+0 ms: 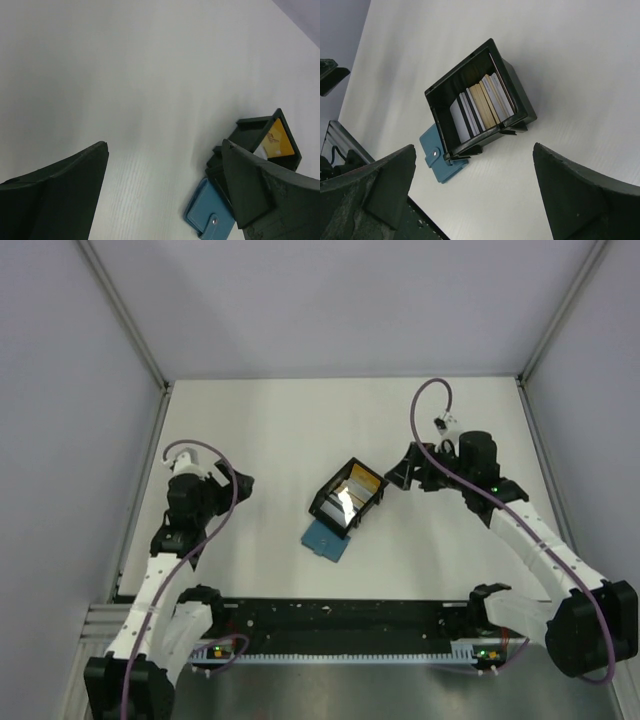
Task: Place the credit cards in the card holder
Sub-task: Move the storage box to the center of the board.
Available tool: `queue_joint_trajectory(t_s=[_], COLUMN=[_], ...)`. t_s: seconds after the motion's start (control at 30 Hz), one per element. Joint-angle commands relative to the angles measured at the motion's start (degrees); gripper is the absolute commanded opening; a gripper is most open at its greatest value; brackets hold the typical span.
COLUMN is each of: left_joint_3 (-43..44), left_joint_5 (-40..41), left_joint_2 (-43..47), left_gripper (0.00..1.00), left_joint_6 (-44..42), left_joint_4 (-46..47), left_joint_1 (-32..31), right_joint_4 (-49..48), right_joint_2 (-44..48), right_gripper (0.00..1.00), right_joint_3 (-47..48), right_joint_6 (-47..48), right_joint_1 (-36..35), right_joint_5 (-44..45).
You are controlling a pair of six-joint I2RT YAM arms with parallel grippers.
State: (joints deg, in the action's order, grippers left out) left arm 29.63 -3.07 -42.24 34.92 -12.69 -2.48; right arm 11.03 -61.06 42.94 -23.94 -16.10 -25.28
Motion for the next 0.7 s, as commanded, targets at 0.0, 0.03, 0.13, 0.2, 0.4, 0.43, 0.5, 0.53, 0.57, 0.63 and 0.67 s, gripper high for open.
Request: queue_joint_trajectory(t_s=[0.0, 0.03, 0.13, 0.2, 0.4, 0.43, 0.5, 0.53, 0.57, 0.63, 0.67], left_joint_3=[-1.2, -1.0, 1.6, 2.3, 6.7, 7.9, 9.7, 10.5, 11.5, 12.6, 12.9], left_joint_5=[-8.1, -5.9, -1.9, -3.4, -11.8, -13.5, -15.0, -15.6, -15.7, -16.0, -16.3], left_joint_2=[-5.0, -7.4, -15.1, -18.9, -31.4, -33.4, -37.2, -39.0, -40.8, -43.0, -44.1], left_gripper=[0.98, 0.98, 0.98, 0.98, 0.98, 0.97, 0.96, 0.96, 0.96, 0.96, 0.96], left_joint_6=[3.7, 3.5, 3.1, 3.8, 5.2, 5.6, 6.2, 6.3, 6.3, 6.7, 6.9], left_joint_4=[12.2, 12.2, 12.2, 15.4, 24.1, 25.4, 27.9, 28.8, 29.5, 30.3, 31.1], left_joint_1=[-5.0, -7.4, -13.6, -15.0, -17.3, -18.3, -20.4, -21.7, -22.6, -23.7, -24.1], right_joint_4=[2.0, 2.2, 2.0, 2.5, 2.8, 2.9, 3.0, 3.1, 3.0, 3.2, 3.2], right_joint_2=[-2.9, -3.0, -2.6, -2.2, -1.3, -1.3, -1.2, -1.1, -0.9, -0.5, -0.2], right_gripper=[0.99, 0.99, 0.99, 0.99, 0.99, 0.99, 0.99, 0.99, 0.99, 0.99, 0.99], right_joint_3=[6.2, 6.1, 5.1, 4.8, 3.0, 3.0, 2.9, 2.9, 2.6, 2.1, 1.6], right_joint_6=[2.6, 2.3, 2.6, 2.5, 2.0, 1.7, 1.3, 1.3, 1.2, 1.1, 1.1], right_joint_1=[-1.8, -1.8, -1.8, -1.8, -1.7, -1.8, -1.8, -1.8, -1.7, -1.8, -1.8], right_joint_5=[-0.5, 0.7, 2.5, 2.4, 4.3, 4.3, 4.0, 4.0, 4.1, 4.4, 4.4])
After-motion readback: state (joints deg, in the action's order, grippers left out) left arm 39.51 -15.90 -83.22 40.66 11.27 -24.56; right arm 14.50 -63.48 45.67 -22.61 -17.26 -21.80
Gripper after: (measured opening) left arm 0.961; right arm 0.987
